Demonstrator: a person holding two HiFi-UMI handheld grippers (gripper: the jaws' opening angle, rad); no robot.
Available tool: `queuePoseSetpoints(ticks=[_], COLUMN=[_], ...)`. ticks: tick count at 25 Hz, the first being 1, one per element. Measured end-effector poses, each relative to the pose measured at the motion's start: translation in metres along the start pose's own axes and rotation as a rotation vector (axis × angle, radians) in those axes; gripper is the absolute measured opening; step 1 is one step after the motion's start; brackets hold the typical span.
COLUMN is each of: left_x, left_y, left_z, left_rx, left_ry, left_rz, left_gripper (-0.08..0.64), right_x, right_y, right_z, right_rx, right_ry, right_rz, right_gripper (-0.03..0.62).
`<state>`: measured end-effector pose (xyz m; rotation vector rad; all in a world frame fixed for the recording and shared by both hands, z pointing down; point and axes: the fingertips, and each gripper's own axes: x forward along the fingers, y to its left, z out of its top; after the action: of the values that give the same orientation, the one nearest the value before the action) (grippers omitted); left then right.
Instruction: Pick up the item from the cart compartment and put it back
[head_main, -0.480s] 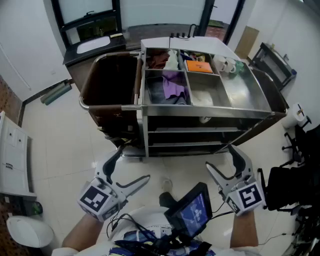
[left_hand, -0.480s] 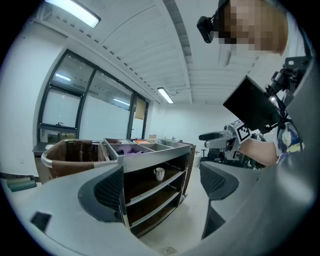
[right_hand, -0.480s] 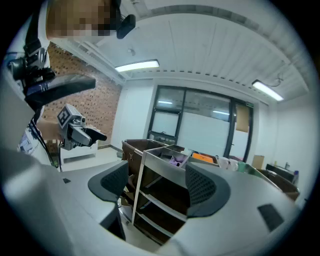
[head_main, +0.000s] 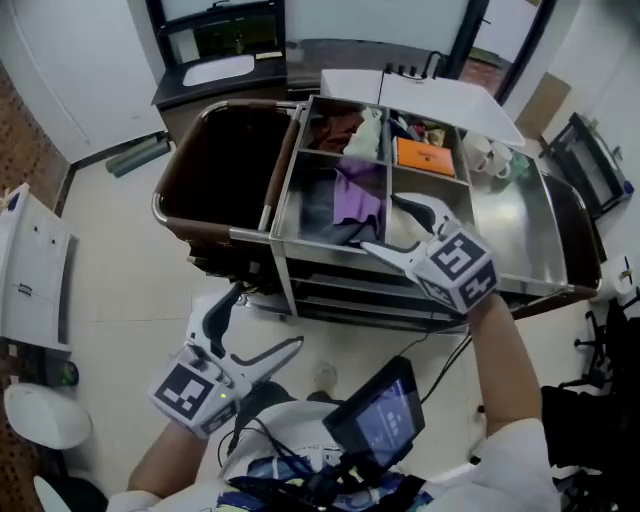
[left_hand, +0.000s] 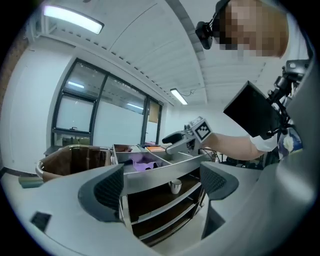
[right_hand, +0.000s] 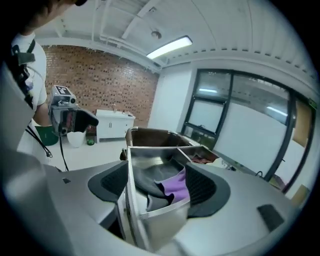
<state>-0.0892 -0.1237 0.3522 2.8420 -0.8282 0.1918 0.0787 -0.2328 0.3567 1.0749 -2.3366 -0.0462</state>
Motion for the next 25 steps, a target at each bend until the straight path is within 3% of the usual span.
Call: queuePoseSetpoints(ticks=[6,10,13,17,25], left_x=[0.007,0.002,-0.004,-0.014,-0.027], left_y=[0.013,0.027,0.035,0.045,0.058], left_z=[0.003,0.008,0.011,0.008,0.007], left_rx=[-0.014,-0.003,-0.009,-0.021,-0.033], left_ry=[-0.015,-0.025,-0.034,-0.028,-0.036], left_rz=[0.069,0.098,0.114,0.136,0.153], left_gripper=[0.469,0.469,0.469,0.469,0.469], right_x=[0.089,0.129,0.144,0.156,0.152], right_y=[-0.011,-0.01,-0.007,-0.004,0.014], right_z=[-0.024,-0.058,-0.085,-0.099,-0.11], right_rx=[-0.142,-0.311,-0.386,-0.381,-0.314], right_ry=[0.207,0.428,0.569,0.665,0.768], right_rz=[0.191,0.278,0.348,0.441,0.647], right_gripper=[0.385,0.385,0.385,0.393,0.251])
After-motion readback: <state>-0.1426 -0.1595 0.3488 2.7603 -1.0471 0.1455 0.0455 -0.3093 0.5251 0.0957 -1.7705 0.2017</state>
